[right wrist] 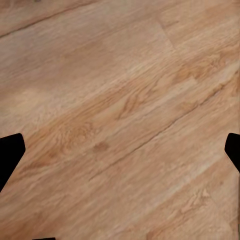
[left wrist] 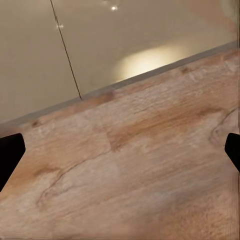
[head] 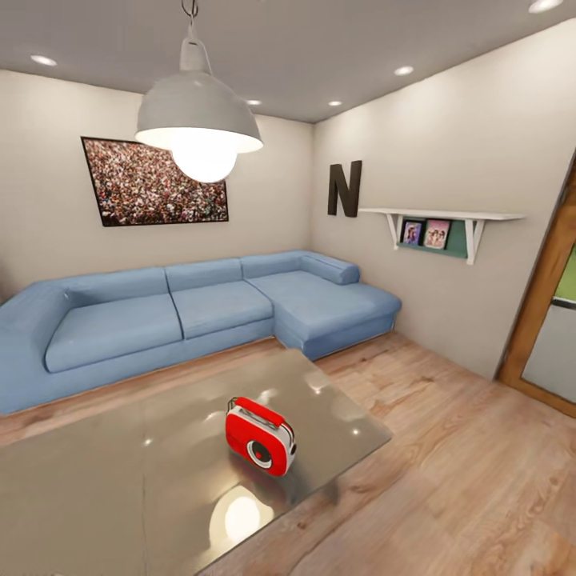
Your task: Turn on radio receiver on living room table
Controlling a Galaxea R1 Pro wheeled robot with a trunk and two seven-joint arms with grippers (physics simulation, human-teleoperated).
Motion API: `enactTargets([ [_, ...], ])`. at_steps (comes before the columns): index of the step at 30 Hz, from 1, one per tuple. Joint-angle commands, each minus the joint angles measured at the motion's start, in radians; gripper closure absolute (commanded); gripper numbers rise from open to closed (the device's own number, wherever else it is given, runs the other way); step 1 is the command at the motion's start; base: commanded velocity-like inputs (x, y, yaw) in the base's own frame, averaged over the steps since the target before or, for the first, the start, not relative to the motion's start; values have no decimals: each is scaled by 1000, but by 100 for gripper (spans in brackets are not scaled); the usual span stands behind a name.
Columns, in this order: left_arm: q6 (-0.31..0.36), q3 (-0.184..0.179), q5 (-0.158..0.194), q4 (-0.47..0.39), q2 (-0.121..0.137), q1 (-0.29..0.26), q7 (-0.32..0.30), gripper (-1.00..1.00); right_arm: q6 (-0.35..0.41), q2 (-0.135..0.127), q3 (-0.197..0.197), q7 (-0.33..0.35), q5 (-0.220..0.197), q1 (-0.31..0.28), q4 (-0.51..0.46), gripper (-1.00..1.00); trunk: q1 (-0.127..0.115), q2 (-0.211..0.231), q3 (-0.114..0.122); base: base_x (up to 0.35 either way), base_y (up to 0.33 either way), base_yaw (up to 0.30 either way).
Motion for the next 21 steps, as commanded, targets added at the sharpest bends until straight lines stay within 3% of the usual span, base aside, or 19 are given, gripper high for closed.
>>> enactTargets([
  [1,0,0,0,0,0,0,1,-100,0,0,0,0,0,0,0,-100,0,0,0,130,-315,238],
  [8,1,0,0,0,0,0,35,-100,0,0,0,0,0,0,0,-100,0,0,3,206,-272,239],
  [21,3,0,0,0,0,0,40,-100,0,0,0,0,0,0,0,-100,0,0,8,267,-221,243],
])
